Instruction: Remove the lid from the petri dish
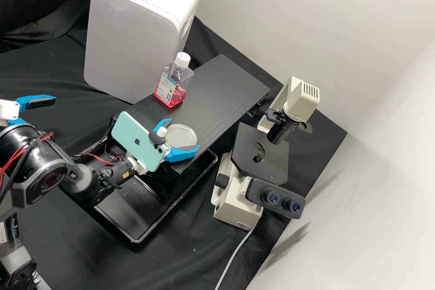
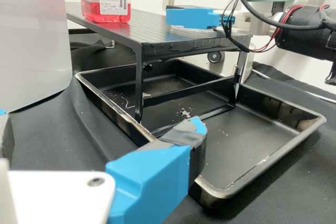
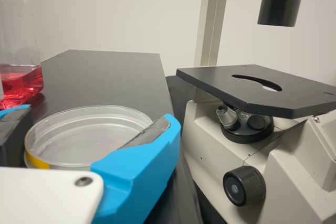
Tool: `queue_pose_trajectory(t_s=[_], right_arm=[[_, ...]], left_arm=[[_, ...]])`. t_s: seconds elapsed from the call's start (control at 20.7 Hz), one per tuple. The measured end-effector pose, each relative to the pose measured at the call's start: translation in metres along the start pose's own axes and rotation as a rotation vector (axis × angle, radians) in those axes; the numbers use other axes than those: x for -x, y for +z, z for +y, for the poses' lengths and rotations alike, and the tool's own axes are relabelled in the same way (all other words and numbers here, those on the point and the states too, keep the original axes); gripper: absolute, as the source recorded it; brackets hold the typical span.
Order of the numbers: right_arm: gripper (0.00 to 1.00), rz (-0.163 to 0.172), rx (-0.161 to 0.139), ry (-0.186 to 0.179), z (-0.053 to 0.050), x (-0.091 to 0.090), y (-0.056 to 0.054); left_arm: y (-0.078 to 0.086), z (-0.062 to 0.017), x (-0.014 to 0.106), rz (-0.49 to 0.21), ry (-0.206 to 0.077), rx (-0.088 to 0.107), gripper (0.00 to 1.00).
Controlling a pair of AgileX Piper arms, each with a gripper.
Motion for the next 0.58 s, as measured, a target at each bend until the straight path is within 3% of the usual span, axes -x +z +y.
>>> queue_pose_trajectory(t_s=[0.58], right_arm=[[0.0, 0.004, 0.0, 0.0, -0.0012, -0.0013, 0.0001]], left_arm=[[0.002, -0.0009, 0.0005, -0.011, -0.004, -0.002, 1.0]])
